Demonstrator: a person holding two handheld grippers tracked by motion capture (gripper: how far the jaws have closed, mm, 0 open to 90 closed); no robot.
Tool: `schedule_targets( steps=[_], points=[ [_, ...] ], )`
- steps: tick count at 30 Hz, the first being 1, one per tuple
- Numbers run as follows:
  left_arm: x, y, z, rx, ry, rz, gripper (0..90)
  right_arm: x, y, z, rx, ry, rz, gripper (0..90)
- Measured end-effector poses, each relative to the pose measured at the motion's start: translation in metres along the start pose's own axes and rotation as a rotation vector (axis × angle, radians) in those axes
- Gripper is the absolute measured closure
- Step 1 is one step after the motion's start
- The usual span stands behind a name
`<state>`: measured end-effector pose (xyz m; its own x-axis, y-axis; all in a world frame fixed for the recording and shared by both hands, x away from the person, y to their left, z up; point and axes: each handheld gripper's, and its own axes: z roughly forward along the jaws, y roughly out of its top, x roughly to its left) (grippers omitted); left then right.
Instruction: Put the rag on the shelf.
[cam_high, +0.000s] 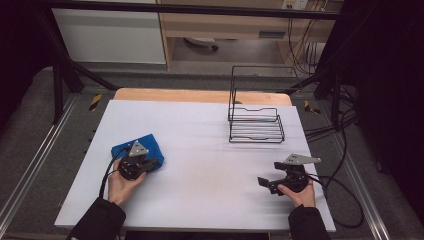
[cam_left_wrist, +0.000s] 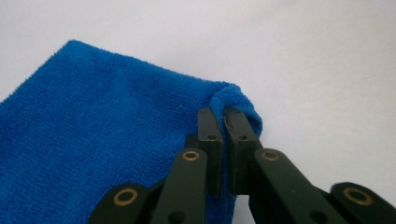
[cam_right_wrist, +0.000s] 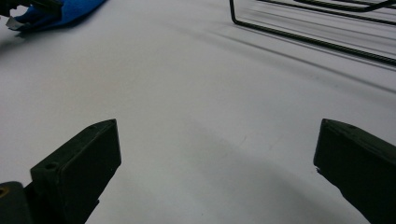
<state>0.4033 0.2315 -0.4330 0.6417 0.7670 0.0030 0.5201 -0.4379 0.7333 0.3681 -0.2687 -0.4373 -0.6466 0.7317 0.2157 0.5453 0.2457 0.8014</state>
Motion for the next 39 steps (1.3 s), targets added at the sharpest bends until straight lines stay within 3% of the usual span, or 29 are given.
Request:
schedule_targets(
  steps=[6, 13, 19, 30, 39],
  points=[
    [0.000, 0.003, -0.010, -0.016, -0.039, 0.010, 86.4, 0.000, 0.000, 0.000, 0.000, 0.002, 0.003, 1.3],
    [-0.011, 0.007, -0.019, -0.044, -0.096, 0.018, 86.4, 0.000, 0.000, -0.001, -0.002, 0.004, 0.005, 1.4],
    [-0.032, 0.010, -0.020, -0.051, -0.161, 0.033, 86.3, 0.000, 0.000, -0.001, -0.002, 0.004, 0.004, 1.4],
    [-0.065, 0.020, -0.011, -0.061, -0.209, 0.019, 86.2, 0.001, 0.000, 0.000, -0.002, 0.007, 0.004, 1.5],
    [-0.097, 0.033, -0.002, -0.066, -0.240, 0.037, 86.2, 0.001, -0.001, 0.000, 0.002, 0.007, -0.002, 1.5]
  ],
)
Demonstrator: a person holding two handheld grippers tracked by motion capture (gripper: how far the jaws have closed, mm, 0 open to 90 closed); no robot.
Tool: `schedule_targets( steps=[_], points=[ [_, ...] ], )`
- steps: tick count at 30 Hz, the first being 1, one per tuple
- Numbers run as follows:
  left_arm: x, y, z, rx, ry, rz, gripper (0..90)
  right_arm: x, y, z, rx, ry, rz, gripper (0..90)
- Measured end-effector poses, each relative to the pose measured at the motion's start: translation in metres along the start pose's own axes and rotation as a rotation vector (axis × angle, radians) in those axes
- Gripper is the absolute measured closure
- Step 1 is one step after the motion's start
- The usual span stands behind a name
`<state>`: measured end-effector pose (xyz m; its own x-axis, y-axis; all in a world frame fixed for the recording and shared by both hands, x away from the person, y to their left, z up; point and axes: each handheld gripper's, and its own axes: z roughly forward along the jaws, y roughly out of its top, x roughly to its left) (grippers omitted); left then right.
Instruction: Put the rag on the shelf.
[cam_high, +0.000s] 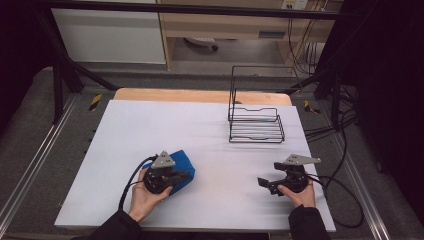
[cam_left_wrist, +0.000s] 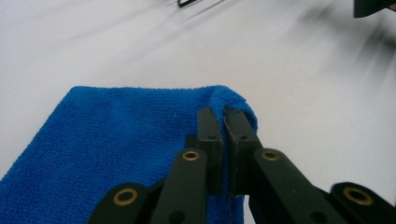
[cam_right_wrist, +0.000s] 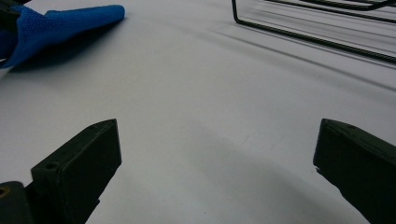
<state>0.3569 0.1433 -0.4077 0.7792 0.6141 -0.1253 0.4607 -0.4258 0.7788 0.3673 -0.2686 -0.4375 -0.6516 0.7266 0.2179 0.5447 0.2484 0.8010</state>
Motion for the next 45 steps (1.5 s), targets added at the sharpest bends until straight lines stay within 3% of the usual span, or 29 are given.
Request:
schedule_targets(
  steps=[12, 21, 24, 25, 26, 27, 29, 30, 35, 40, 45],
  points=[
    [-0.044, 0.016, 0.033, 0.025, -0.071, 0.058, 86.0, 0.000, 0.000, -0.001, -0.004, 0.002, -0.004, 1.5],
    [-0.057, 0.011, 0.053, 0.073, -0.100, 0.082, 84.0, 0.000, 0.000, -0.001, -0.003, 0.001, -0.002, 1.6],
    [-0.056, 0.010, 0.056, 0.087, -0.103, 0.069, 77.8, 0.000, 0.000, 0.000, 0.000, 0.000, -0.001, 1.6],
    [-0.057, 0.009, 0.057, 0.093, -0.100, 0.067, 72.9, 0.000, 0.001, 0.000, 0.001, -0.001, 0.000, 1.7],
    [-0.057, 0.009, 0.057, 0.094, -0.095, 0.061, 61.8, 0.000, 0.001, 0.000, 0.002, -0.003, 0.000, 1.7],
    [-0.056, 0.009, 0.056, 0.094, -0.088, 0.058, 61.8, 0.000, 0.001, 0.000, 0.002, -0.003, 0.000, 1.7],
    [-0.053, 0.010, 0.052, 0.090, -0.085, 0.051, 53.4, 0.002, 0.002, 0.000, -0.002, -0.005, 0.001, 1.7],
    [-0.051, 0.011, 0.047, 0.081, -0.082, 0.047, 45.1, 0.003, 0.004, 0.001, -0.005, -0.004, -0.005, 1.9],
    [-0.035, 0.011, 0.024, 0.049, -0.035, 0.028, 32.3, 0.008, 0.010, 0.004, -0.014, 0.003, -0.014, 3.2],
    [-0.008, 0.007, -0.002, 0.044, 0.034, 0.008, 16.3, 0.026, 0.028, 0.021, -0.016, 0.014, -0.028, 7.5],
    [0.022, -0.004, -0.021, 0.026, 0.103, -0.041, 10.5, 0.041, 0.042, 0.041, -0.001, 0.020, -0.057, 10.7]
  ],
)
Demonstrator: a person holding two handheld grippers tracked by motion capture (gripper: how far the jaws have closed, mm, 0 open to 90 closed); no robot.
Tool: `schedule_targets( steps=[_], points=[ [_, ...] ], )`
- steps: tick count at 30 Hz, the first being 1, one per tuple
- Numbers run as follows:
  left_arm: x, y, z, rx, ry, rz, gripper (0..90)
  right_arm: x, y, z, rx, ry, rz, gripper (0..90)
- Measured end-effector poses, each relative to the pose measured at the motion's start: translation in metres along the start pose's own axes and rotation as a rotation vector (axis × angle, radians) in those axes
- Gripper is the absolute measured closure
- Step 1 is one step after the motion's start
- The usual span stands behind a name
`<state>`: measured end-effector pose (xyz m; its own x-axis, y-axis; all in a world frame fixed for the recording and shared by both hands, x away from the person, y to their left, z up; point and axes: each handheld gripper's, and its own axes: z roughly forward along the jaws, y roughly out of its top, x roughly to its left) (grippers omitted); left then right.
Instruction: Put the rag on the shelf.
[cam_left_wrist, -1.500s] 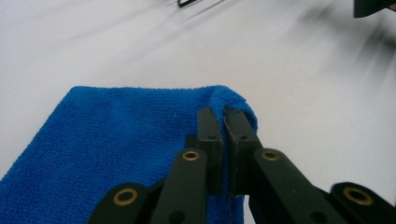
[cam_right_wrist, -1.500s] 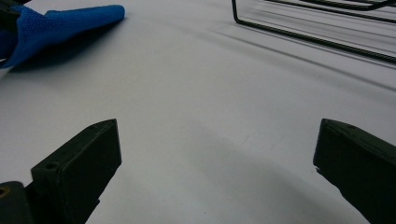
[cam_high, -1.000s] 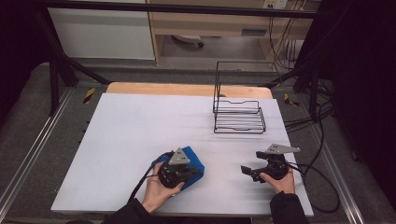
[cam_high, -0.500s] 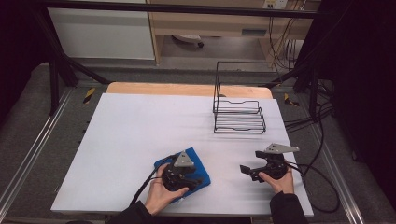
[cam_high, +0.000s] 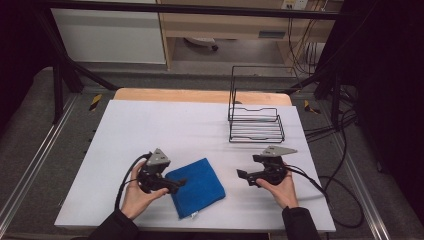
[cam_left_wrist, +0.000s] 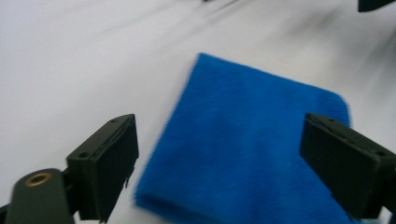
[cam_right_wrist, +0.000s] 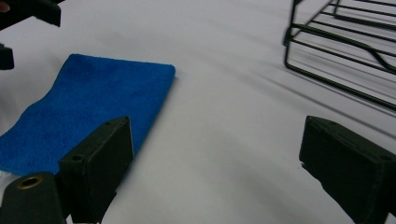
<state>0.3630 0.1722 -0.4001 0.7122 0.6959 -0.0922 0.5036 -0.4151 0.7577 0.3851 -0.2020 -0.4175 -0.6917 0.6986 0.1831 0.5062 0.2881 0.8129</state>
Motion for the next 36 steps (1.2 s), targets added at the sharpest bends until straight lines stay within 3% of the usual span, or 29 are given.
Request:
schedule_targets(
  steps=[1, 2, 7, 8, 11, 14, 16, 17, 20, 24, 30, 32, 36],
  points=[
    [0.005, -0.003, -0.002, -0.005, 0.009, -0.015, 9.4, 0.007, 0.007, 0.013, 0.018, 0.000, -0.014, 10.7],
    [0.011, -0.006, -0.004, -0.008, 0.018, -0.022, 9.4, 0.007, 0.007, 0.013, 0.018, 0.000, -0.014, 10.7],
    [0.031, -0.021, -0.011, -0.013, 0.051, -0.064, 7.4, 0.024, 0.025, 0.045, 0.053, 0.020, -0.026, 12.9],
    [0.034, -0.023, -0.012, -0.013, 0.052, -0.069, 7.4, 0.029, 0.031, 0.059, 0.069, 0.031, -0.032, 14.8],
    [0.041, -0.031, -0.013, -0.013, 0.058, -0.090, 7.7, 0.032, 0.035, 0.072, 0.089, 0.034, -0.035, 23.1],
    [0.046, -0.034, -0.013, -0.010, 0.067, -0.098, 8.7, 0.034, 0.039, 0.095, 0.117, 0.037, -0.040, 38.0],
    [0.048, -0.035, -0.013, -0.014, 0.074, -0.101, 9.1, 0.034, 0.040, 0.100, 0.125, 0.039, -0.030, 41.6],
    [0.049, -0.035, -0.013, -0.013, 0.075, -0.098, 9.3, 0.032, 0.040, 0.108, 0.133, 0.047, -0.014, 48.3],
    [0.049, -0.036, -0.013, -0.014, 0.080, -0.101, 9.8, 0.030, 0.038, 0.115, 0.151, 0.039, 0.001, 53.1],
    [0.050, -0.036, -0.013, -0.010, 0.084, -0.102, 10.0, 0.028, 0.034, 0.123, 0.174, 0.062, 0.013, 61.9],
    [0.051, -0.036, -0.013, -0.017, 0.089, -0.109, 10.6, 0.031, 0.032, 0.123, 0.187, 0.096, 0.033, 81.2],
    [0.051, -0.037, -0.014, -0.021, 0.089, -0.110, 10.9, 0.033, 0.033, 0.120, 0.179, 0.091, 0.037, 86.2],
    [0.051, -0.037, -0.014, -0.026, 0.086, -0.106, 10.8, 0.036, 0.034, 0.113, 0.174, 0.057, 0.040, 86.9]
  ],
)
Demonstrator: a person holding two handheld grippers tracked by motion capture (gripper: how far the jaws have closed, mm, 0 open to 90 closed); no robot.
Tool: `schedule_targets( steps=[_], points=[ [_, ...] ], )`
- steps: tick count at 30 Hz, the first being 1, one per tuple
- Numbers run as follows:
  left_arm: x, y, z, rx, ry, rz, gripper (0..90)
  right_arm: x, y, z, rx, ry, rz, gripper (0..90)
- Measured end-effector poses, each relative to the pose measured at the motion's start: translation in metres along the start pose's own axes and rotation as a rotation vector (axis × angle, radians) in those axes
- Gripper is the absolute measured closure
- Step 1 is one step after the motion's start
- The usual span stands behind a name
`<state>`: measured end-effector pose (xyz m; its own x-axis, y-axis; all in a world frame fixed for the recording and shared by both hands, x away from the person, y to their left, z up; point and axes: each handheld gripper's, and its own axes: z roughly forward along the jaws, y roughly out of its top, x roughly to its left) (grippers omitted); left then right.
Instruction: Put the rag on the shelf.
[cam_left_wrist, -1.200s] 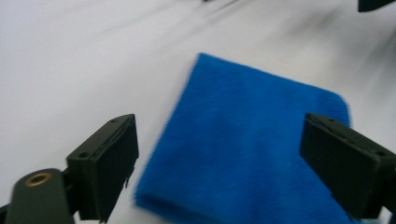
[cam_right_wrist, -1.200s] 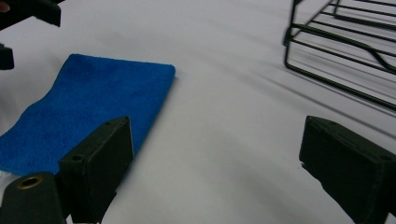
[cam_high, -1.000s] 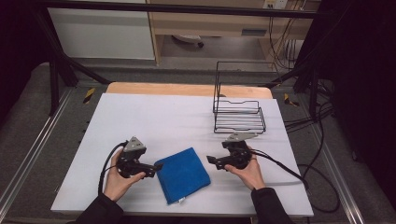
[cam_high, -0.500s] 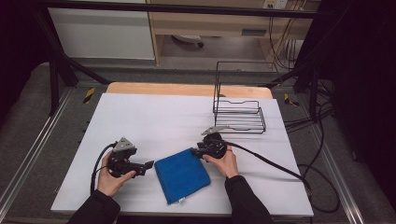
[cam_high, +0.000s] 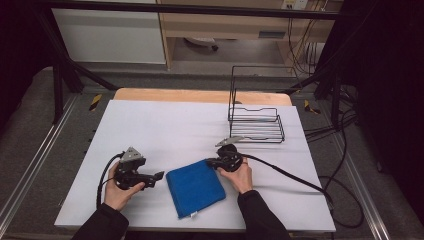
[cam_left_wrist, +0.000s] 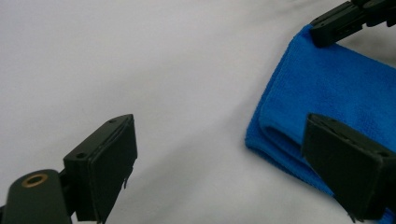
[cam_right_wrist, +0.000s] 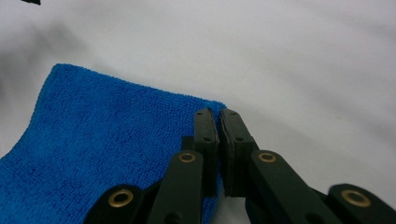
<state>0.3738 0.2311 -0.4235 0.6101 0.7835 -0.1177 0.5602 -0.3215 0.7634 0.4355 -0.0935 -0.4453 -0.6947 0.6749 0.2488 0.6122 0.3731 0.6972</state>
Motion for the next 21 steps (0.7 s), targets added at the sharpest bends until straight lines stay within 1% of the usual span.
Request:
schedule_targets(
  steps=[2, 5, 6, 7, 8, 11, 13, 14, 16, 17, 18, 20, 21],
  points=[
    [0.000, 0.000, 0.000, -0.003, -0.001, 0.003, 10.7, 0.002, 0.000, -0.007, -0.003, -0.028, -0.001, 86.9],
    [-0.001, 0.000, -0.001, -0.006, -0.004, 0.004, 10.4, 0.002, -0.001, -0.020, 0.003, -0.077, 0.017, 86.9],
    [-0.002, 0.000, -0.001, -0.007, -0.005, 0.004, 10.3, 0.001, -0.004, -0.028, 0.003, -0.111, 0.033, 87.0],
    [-0.002, 0.000, -0.001, -0.008, -0.006, 0.005, 10.3, 0.001, -0.004, -0.028, 0.003, -0.111, 0.033, 87.0],
    [-0.002, 0.001, 0.000, -0.010, -0.006, 0.005, 10.3, -0.001, -0.006, -0.032, 0.005, -0.124, 0.042, 86.9],
    [-0.002, 0.001, 0.000, -0.010, -0.004, 0.009, 10.2, -0.006, -0.012, -0.043, 0.007, -0.174, 0.065, 86.9],
    [-0.003, 0.002, 0.000, -0.014, -0.011, 0.007, 10.3, -0.010, -0.019, -0.049, 0.004, -0.202, 0.084, 86.5],
    [-0.003, 0.003, 0.000, -0.018, -0.012, 0.006, 10.3, -0.010, -0.019, -0.049, 0.004, -0.202, 0.084, 86.5],
    [-0.004, 0.006, 0.001, -0.023, -0.017, 0.004, 10.6, -0.012, -0.023, -0.051, -0.001, -0.224, 0.090, 85.9],
    [-0.004, 0.008, 0.001, -0.027, -0.012, 0.008, 10.9, -0.013, -0.025, -0.051, -0.001, -0.234, 0.087, 85.2],
    [-0.005, 0.010, 0.002, -0.033, -0.020, 0.002, 12.0, -0.014, -0.026, -0.051, -0.002, -0.235, 0.085, 83.7],
    [-0.007, 0.016, 0.004, -0.039, -0.027, 0.000, 13.9, -0.016, -0.027, -0.051, -0.026, -0.233, 0.074, 78.4],
    [-0.008, 0.019, 0.006, -0.037, -0.028, -0.003, 14.6, -0.017, -0.027, -0.053, -0.044, -0.221, 0.070, 72.6]
  ],
)
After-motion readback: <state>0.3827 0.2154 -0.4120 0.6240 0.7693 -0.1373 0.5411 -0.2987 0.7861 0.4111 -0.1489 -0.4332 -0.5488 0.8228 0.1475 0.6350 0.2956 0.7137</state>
